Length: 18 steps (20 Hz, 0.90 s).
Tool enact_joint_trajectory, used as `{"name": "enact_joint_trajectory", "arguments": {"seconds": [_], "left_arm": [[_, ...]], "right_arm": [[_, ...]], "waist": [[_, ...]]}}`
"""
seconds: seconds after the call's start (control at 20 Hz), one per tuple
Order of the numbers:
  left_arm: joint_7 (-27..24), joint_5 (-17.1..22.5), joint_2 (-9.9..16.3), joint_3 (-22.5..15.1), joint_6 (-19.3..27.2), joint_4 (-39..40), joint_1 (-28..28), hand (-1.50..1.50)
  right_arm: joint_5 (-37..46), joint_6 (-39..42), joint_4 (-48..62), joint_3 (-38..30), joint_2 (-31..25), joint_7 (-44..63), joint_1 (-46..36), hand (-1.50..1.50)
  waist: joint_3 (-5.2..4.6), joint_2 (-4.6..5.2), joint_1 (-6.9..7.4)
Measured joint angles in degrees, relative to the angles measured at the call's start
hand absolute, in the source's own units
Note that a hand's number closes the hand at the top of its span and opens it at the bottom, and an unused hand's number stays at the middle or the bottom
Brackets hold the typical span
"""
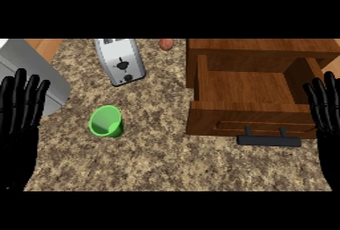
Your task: Pick up the cup, place it into the drawer and close the drawer
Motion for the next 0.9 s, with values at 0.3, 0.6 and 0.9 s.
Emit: {"name": "enact_joint_trajectory", "arguments": {"seconds": [0.3, 0.6, 0.9], "left_arm": [[-2.9, 7.7, 2.4, 1.6, -7.4, 4.3, -2.4, -1.50], [1.0, 19.2, 1.6, 2.3, -12.3, 11.3, -5.3, -1.50], [3.0, 23.0, 1.9, 3.5, -14.6, 13.6, -7.1, -1.50]], "right_arm": [[-0.1, 0.2, -0.2, 2.4, 1.6, 0.6, -1.0, -1.50], [-5.7, 2.4, 1.0, 2.7, 2.4, 3.4, -1.6, -1.50], [-6.8, 2.4, 1.9, 1.9, 2.5, 5.2, -4.0, -1.50]], "waist": [[0.07, 1.04, -1.69], [0.10, 1.31, -2.10], [0.13, 1.27, -1.98]]}}
